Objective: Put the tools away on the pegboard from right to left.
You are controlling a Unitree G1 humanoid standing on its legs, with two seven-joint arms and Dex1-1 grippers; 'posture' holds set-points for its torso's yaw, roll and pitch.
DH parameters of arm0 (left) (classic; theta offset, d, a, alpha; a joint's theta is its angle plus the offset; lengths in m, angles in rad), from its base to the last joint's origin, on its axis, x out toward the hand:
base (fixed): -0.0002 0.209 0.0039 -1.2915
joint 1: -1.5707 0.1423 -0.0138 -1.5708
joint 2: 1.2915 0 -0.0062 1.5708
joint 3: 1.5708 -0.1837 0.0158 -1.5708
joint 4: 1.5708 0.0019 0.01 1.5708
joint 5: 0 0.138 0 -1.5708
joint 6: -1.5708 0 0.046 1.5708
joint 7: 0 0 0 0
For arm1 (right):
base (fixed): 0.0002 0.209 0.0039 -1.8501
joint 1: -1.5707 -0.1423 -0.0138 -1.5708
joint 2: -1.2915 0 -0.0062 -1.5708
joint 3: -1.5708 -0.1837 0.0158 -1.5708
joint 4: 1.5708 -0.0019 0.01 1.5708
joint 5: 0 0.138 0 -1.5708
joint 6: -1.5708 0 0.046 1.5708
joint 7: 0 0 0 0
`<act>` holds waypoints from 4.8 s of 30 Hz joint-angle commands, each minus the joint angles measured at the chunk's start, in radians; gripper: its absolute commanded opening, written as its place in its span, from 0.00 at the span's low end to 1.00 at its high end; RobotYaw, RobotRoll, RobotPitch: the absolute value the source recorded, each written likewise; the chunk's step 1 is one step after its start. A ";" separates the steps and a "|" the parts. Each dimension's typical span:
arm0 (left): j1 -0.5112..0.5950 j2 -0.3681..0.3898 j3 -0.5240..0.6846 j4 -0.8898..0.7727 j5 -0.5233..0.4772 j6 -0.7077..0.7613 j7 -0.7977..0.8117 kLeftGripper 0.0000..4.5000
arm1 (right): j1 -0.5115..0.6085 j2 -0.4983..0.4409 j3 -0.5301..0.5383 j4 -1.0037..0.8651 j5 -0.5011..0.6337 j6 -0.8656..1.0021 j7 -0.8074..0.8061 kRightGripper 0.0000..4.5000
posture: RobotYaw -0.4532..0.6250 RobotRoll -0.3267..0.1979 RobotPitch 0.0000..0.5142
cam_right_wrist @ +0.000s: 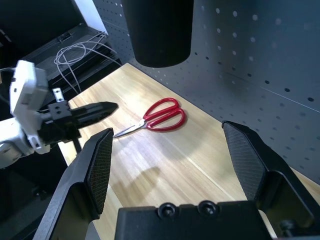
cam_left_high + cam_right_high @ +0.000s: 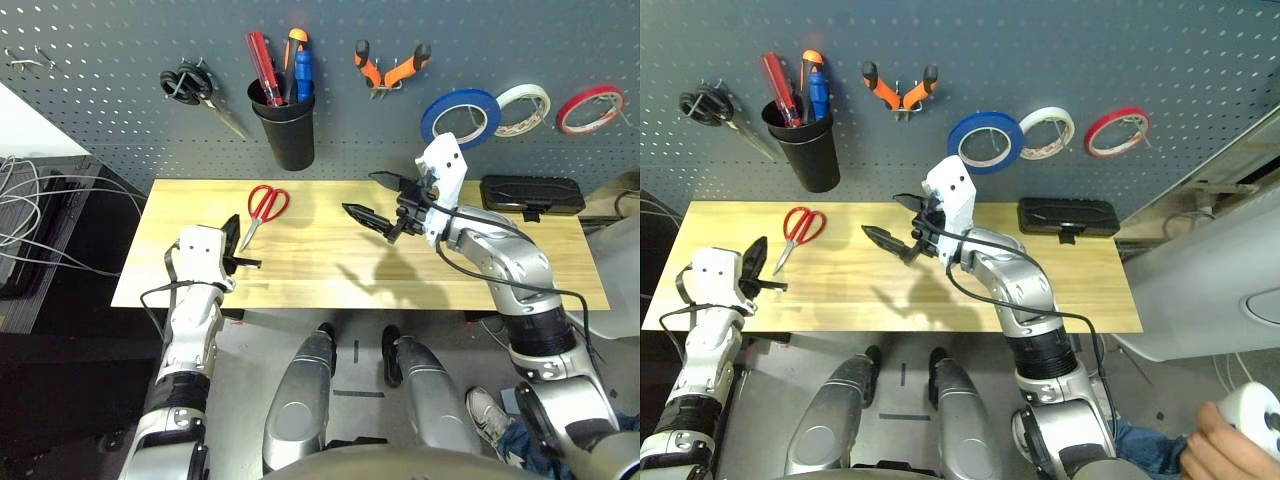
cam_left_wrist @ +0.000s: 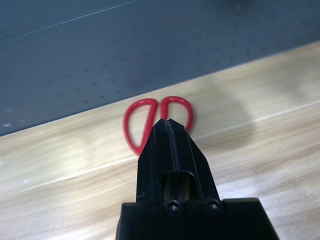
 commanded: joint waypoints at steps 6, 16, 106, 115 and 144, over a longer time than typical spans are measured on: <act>-0.194 0.028 -0.085 0.257 0.076 0.078 -0.050 0.58 | 0.016 0.030 0.005 0.131 -0.066 0.059 -0.131 1.00 | 0.50 0.62 0.67; -0.248 0.033 -0.146 0.329 0.106 0.123 -0.111 1.00 | 0.082 0.124 0.006 0.105 -0.061 0.115 -0.225 1.00 | 0.48 0.62 0.86; 0.266 -0.052 -0.031 -0.827 -0.030 0.375 -0.035 0.00 | 0.008 0.069 -0.015 0.113 -0.012 0.026 -0.102 1.00 | 0.55 0.62 0.69; 0.254 -0.016 -0.055 -0.838 0.088 0.194 -0.001 0.00 | -0.011 0.094 0.006 0.043 0.009 -0.015 -0.056 1.00 | 0.55 0.62 0.69; -0.025 0.157 0.043 -0.633 0.135 0.037 0.053 0.00 | -0.146 0.199 0.024 0.024 0.064 -0.166 0.010 1.00 | 0.56 0.62 0.67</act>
